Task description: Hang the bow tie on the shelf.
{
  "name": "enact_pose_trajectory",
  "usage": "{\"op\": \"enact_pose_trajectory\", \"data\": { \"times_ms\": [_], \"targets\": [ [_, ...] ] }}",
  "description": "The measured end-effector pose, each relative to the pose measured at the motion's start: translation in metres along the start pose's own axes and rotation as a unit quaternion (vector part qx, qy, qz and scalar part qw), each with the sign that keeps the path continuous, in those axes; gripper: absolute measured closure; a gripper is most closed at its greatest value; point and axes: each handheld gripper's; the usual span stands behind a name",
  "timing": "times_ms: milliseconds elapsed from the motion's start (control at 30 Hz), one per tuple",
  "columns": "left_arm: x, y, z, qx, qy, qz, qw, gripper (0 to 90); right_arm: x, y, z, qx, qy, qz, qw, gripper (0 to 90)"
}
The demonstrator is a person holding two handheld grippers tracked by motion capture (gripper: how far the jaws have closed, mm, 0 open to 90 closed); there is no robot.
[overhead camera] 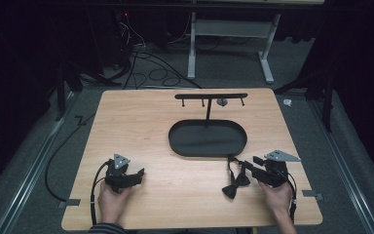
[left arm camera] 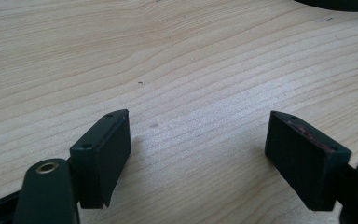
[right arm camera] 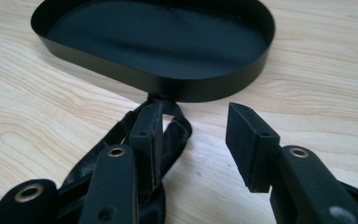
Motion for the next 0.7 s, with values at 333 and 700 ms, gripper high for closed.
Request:
{"op": "enact_pose_trajectory", "data": {
  "times_ms": [333,700],
  "targets": [
    [0.0,0.0,0.0,0.0,0.0,0.0,1.0,22.9,0.005,-0.004,-0.017,0.023,-0.011,0.005,0.9997,58.2],
    [0.0,0.0,0.0,0.0,0.0,0.0,1.0,22.9,0.006,0.002,-0.036,0.046,-0.007,0.003,0.9989,61.0]
  ]
}}
Point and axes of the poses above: each handheld gripper's, and its own axes: z roughly backward along the jaws, y roughly out of its underside, x roughly to its left, and after that the axes turned 6 degrees about -x, right-handed
